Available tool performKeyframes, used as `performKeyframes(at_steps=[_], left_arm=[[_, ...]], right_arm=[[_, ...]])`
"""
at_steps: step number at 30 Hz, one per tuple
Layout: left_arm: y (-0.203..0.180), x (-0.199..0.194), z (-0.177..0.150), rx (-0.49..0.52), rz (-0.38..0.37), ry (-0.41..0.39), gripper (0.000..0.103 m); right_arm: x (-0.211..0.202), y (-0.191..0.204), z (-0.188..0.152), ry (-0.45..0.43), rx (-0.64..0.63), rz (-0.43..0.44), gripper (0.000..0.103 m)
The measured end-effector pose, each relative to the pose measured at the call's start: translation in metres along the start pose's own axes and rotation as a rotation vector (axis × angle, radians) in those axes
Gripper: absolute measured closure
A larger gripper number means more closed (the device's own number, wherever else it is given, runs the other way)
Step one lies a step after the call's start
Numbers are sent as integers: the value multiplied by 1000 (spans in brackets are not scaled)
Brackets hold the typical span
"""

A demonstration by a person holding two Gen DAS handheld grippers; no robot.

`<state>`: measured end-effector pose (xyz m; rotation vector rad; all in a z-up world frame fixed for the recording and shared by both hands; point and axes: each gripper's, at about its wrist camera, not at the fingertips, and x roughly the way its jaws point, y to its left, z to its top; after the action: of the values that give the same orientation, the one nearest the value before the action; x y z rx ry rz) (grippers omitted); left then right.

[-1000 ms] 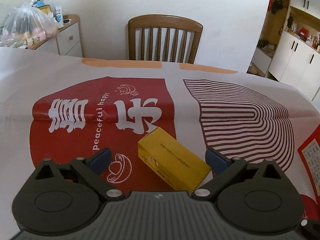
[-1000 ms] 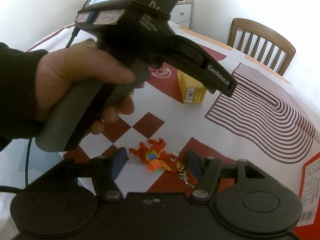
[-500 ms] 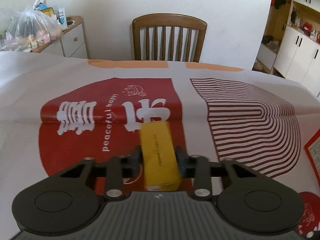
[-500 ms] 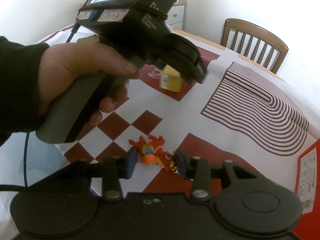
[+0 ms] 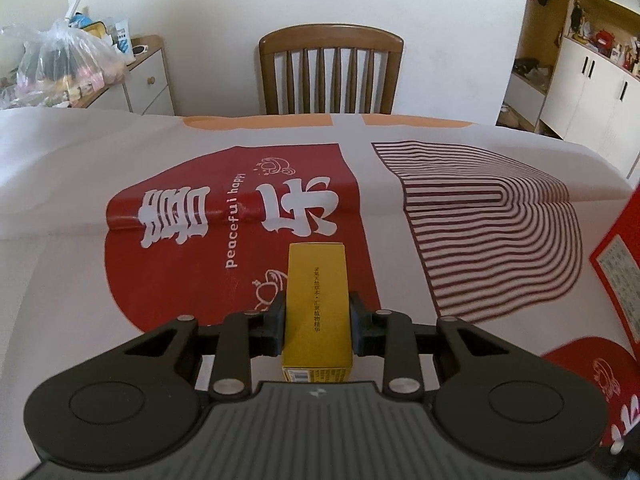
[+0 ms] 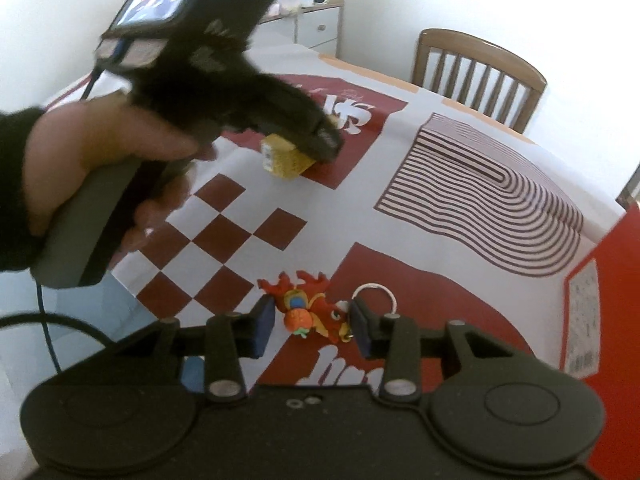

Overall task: Organize rigid objects
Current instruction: 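Grasp the yellow box with the left tool while the right tool grasps the orange toy keychain, then carry the yellow box and toy keychain into the shoebox and open both tools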

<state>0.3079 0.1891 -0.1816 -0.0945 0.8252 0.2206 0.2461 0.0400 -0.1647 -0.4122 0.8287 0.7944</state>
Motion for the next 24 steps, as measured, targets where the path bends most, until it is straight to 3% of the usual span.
performKeyframes(at_steps=[9, 24], left_arm=[[-12, -41, -8, 38, -18, -15, 74], [-47, -116, -23, 94, -109, -42, 74]], right_arm=[[-41, -15, -1, -41, 83, -33, 64], [-121, -42, -10, -84, 134, -80, 64]])
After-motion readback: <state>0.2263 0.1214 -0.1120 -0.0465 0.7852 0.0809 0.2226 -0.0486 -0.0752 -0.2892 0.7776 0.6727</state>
